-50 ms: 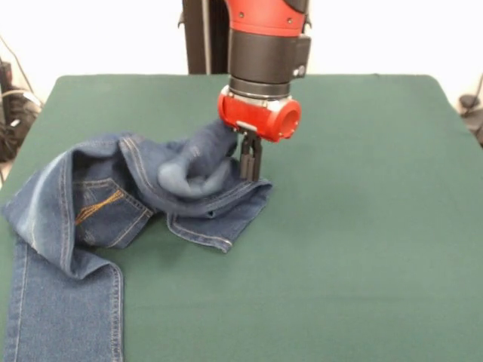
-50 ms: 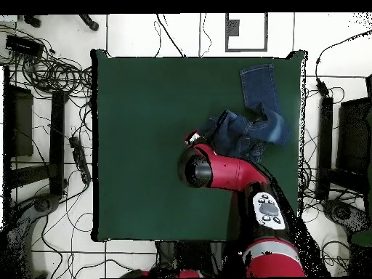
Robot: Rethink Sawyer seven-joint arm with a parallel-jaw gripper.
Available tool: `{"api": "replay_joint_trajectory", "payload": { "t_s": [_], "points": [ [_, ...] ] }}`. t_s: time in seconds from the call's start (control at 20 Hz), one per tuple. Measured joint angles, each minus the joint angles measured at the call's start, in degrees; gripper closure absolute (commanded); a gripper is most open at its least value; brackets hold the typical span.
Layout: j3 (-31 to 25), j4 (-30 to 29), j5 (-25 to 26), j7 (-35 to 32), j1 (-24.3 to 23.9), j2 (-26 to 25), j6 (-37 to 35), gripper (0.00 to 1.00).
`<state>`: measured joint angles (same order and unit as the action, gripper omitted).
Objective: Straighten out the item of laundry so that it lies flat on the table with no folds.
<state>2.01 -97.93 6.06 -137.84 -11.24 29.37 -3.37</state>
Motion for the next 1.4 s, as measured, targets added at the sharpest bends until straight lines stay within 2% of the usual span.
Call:
{"api": "replay_joint_trajectory", "payload": {
  "t_s": [0.85,0.9,1.4],
  "points": [
    [1.9,0.0,-1.9,0.0,0.8,-0.8,1.2,1.00],
    [1.7,0.0,-1.9,0.0,0.0,-1.9,2.5,0.00],
    [-0.9,0.0,-1.9,0.0,-5.2,-5.5,5.1,0.00]
  ]
}}
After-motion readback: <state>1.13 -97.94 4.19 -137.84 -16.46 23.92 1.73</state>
